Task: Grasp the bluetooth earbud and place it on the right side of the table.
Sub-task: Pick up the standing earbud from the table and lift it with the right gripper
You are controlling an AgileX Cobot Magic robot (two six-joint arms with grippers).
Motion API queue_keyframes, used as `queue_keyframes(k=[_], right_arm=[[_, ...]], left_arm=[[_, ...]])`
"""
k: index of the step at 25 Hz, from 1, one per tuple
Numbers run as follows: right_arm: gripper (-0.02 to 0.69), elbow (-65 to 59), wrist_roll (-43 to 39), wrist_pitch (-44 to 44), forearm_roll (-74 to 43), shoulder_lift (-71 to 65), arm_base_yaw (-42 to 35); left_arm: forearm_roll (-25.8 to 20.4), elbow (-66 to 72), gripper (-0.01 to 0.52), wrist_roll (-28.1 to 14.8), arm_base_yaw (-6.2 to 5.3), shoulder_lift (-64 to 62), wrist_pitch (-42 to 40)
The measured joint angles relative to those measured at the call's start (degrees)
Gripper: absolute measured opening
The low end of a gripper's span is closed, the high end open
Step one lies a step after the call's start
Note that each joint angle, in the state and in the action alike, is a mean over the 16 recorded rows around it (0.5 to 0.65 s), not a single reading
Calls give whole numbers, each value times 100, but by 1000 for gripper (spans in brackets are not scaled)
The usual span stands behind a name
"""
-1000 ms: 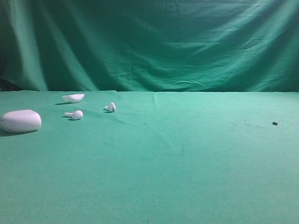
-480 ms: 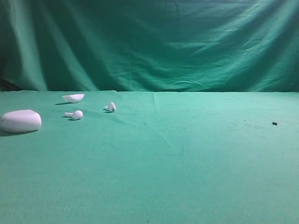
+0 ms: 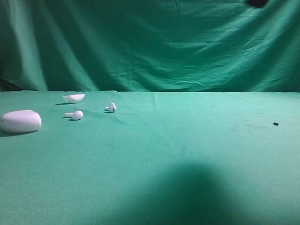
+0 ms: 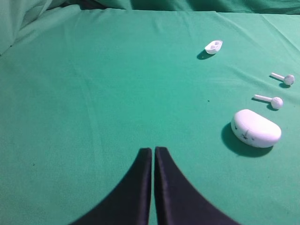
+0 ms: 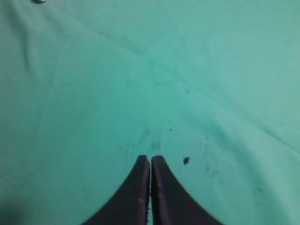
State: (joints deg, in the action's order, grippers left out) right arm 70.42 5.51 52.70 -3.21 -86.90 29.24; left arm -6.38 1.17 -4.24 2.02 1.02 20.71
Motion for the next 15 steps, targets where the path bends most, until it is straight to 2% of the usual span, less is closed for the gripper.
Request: queue_keyframes(k=[6,15], right_arm=[[61,1643,75,706,136,-1585,497],[229,3960,215,1352,325,-3593,882]], left_arm=[[0,0,0,0,0,0,0],[0,0,0,0,0,0,0]])
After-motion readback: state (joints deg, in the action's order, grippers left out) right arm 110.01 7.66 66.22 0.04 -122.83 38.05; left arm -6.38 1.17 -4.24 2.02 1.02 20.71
